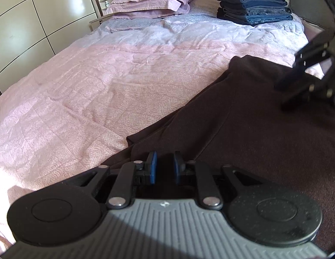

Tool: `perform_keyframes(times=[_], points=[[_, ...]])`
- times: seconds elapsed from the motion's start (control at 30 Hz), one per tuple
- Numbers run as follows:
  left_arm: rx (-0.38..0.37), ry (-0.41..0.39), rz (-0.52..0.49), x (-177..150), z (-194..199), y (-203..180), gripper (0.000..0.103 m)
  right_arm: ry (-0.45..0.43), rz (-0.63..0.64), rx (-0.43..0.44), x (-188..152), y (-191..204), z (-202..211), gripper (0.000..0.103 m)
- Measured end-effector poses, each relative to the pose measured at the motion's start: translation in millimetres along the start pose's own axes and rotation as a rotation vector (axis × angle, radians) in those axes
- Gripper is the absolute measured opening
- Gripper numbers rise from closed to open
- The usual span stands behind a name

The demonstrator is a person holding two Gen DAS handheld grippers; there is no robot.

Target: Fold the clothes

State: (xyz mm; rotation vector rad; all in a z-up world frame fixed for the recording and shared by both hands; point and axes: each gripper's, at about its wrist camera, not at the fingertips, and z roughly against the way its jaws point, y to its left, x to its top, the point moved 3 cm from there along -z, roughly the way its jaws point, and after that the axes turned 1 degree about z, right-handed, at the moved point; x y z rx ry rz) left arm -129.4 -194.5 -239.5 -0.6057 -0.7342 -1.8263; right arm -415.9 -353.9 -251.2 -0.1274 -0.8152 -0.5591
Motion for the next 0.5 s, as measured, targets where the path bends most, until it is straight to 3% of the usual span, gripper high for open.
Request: perform_keyframes(times=[0.13, 0.17, 0.23, 0.37, 0.43, 0.5], points=[[0.024, -0.021, -0.001, -0.3, 26.1, 4.4, 0.016, -0.017, -0.019, -0.031, -5.0, 6.0, 13.4, 0.045], [0.028, -0.039, -0.010, -2.0, 39.3, 4.5, 0.017, -0.031, 0.031, -0.041, -10.9, 14.2, 24.5, 0.045], [0.025, -0.081, -0.033, -7.9, 69.0, 2.2, 0.028, -0.060, 0.130, -0.059, -22.7, 30.8, 46.8, 0.046], [-0.026, -0.162, -0.113, -28.4, 131.8, -20.6, 0.038, -0.117, 0.328, -0.096, -46.1, 64.3, 91.5, 0.063], [-0.068, -0.210, -0.174, -39.2, 161.6, -41.9, 0.054, -0.144, 0.427, -0.114, -58.2, 81.2, 113.1, 0.063], [-0.104, -0.249, -0.263, -49.8, 181.9, -71.9, 0.062, -0.120, 0.521, -0.144, -81.1, 97.9, 114.7, 0.063]])
